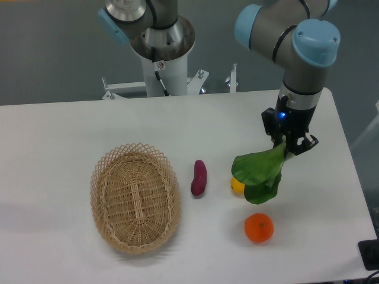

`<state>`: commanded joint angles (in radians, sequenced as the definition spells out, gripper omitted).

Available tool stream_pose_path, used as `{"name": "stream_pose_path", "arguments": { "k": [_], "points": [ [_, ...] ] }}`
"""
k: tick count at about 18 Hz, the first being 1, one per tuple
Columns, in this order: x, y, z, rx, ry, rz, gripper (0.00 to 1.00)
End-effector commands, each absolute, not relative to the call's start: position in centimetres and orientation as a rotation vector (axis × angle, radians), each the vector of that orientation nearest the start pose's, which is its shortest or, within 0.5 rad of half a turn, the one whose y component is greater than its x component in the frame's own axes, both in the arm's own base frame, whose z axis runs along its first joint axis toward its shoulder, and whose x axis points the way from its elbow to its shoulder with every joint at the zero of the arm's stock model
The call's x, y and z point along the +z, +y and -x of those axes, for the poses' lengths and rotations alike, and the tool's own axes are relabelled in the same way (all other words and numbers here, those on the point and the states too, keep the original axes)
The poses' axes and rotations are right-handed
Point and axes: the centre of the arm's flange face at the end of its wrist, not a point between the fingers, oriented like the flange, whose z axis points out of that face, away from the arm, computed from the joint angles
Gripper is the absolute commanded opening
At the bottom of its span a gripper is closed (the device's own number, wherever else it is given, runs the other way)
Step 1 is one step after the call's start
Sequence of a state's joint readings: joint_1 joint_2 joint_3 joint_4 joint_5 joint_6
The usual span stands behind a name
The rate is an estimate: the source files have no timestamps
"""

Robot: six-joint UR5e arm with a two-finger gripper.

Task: Place the green vegetable on the table
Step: 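Lower the held green bok choy onto the table beside the yellow mango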

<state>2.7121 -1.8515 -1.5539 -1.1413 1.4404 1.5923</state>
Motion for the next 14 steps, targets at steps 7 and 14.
{"name": "stream_pose_path", "arguments": {
  "k": [7, 14],
  "points": [
    [35.8, 36.2, 49.4, 0.139, 0.816, 2.884, 0.34],
    [30.2, 30.5, 49.9, 0.06, 1.118, 2.8, 0.34]
  ]
}}
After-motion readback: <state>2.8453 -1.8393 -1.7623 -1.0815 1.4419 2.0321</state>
